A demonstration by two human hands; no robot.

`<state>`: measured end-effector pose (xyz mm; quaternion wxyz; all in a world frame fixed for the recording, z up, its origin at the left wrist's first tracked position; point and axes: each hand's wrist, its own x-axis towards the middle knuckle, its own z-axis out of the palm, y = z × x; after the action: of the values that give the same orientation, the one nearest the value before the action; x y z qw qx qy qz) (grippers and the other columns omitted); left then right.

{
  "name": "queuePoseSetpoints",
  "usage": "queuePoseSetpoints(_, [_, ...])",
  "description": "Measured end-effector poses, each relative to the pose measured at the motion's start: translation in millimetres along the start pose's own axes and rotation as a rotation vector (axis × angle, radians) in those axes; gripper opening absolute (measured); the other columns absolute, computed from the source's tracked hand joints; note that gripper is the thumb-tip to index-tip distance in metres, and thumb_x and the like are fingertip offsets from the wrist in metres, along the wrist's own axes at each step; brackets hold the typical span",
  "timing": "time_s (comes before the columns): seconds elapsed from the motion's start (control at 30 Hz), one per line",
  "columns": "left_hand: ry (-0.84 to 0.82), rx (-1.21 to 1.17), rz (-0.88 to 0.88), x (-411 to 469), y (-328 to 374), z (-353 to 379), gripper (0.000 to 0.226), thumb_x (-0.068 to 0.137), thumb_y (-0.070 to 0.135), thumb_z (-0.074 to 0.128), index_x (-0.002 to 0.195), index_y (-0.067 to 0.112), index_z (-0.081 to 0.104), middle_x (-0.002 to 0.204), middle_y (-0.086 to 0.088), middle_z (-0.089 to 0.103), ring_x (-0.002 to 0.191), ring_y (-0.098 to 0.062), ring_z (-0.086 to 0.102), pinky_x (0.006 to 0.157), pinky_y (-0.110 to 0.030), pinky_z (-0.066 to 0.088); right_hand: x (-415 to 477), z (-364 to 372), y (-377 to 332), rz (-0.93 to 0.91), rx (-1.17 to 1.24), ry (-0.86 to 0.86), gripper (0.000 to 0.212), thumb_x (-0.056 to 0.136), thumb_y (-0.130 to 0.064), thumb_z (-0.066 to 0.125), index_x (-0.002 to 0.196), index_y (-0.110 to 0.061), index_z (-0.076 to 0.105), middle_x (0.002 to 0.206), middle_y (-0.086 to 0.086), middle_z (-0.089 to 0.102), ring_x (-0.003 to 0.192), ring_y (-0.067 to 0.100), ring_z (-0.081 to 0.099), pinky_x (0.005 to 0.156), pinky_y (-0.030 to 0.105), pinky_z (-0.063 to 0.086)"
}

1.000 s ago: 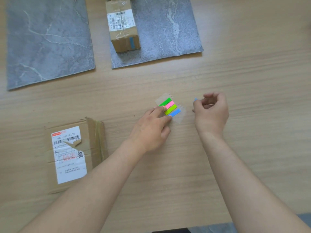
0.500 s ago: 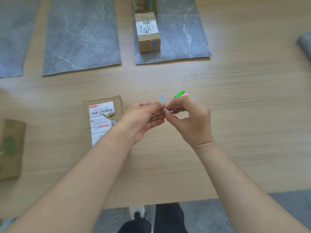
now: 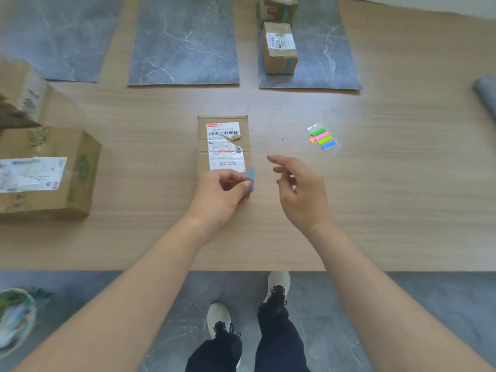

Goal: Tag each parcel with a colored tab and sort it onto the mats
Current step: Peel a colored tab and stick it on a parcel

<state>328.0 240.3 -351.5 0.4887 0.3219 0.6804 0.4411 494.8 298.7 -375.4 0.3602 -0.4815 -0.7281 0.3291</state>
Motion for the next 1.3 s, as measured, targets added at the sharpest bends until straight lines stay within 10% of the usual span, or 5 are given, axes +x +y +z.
queuePoseSetpoints(0.23, [0.141, 0.05, 0.016, 6, -60, 6, 0.008, 0.085, 0.018, 0.078, 0.077, 0.02, 0.079, 0.074, -0.005, 0.074, 0.069, -0.013, 0.061, 0.081, -0.047, 0.056, 8, 32, 19, -0.096, -0.111, -0.268, 0.06, 0.086, 0.011, 0.042, 0.135, -0.013, 0.067, 0.15, 0.001, 0.055, 0.139, 0.014, 0.05, 0.113, 0.027, 0.042])
queuePoseSetpoints(0.8, [0.238, 0.022, 0.032, 32, -84, 14, 0.006, 0.085, 0.023, 0.078, 0.084, 0.018, 0.081, 0.076, 0.005, 0.077, 0.073, -0.012, 0.069, 0.08, -0.039, 0.058, 12, 66, 53, -0.372, -0.197, 0.011, 0.021, 0.08, -0.013, 0.085, 0.099, -0.009, 0.079, 0.124, 0.007, 0.071, 0.093, 0.022, 0.071, 0.071, 0.04, 0.06])
queuePoseSetpoints(1.0, [0.288, 0.179, -0.054, 21, -91, -7, 0.008, 0.076, 0.027, 0.074, 0.079, 0.022, 0.079, 0.072, 0.009, 0.075, 0.073, -0.008, 0.071, 0.078, -0.033, 0.059, 10, 73, 54, -0.372, -0.254, 0.012, 0.034, 0.072, -0.006, 0.084, 0.099, -0.015, 0.065, 0.125, 0.003, 0.063, 0.105, 0.025, 0.067, 0.061, 0.041, 0.059])
queuePoseSetpoints(1.13, [0.426, -0.071, -0.124, 17, -92, -31, 0.025, 0.073, 0.034, 0.056, 0.088, 0.028, 0.075, 0.084, 0.002, 0.076, 0.085, -0.021, 0.072, 0.088, -0.047, 0.058, 6, 86, 52, -0.365, -0.298, 0.045, 0.051, 0.067, 0.002, 0.082, 0.099, -0.022, 0.05, 0.128, 0.002, 0.054, 0.102, 0.025, 0.065, 0.064, 0.04, 0.059])
queuePoseSetpoints(1.3, [0.359, -0.16, -0.049, 16, -65, -35, 0.038, 0.083, 0.038, 0.038, 0.094, 0.041, 0.074, 0.089, -0.002, 0.074, 0.088, -0.015, 0.065, 0.082, -0.032, 0.049, 1, 75, 38, -0.1, 0.094, -0.067, 0.055, 0.076, -0.019, 0.09, 0.12, -0.023, 0.057, 0.137, -0.001, 0.049, 0.111, 0.013, 0.063, 0.082, 0.034, 0.061])
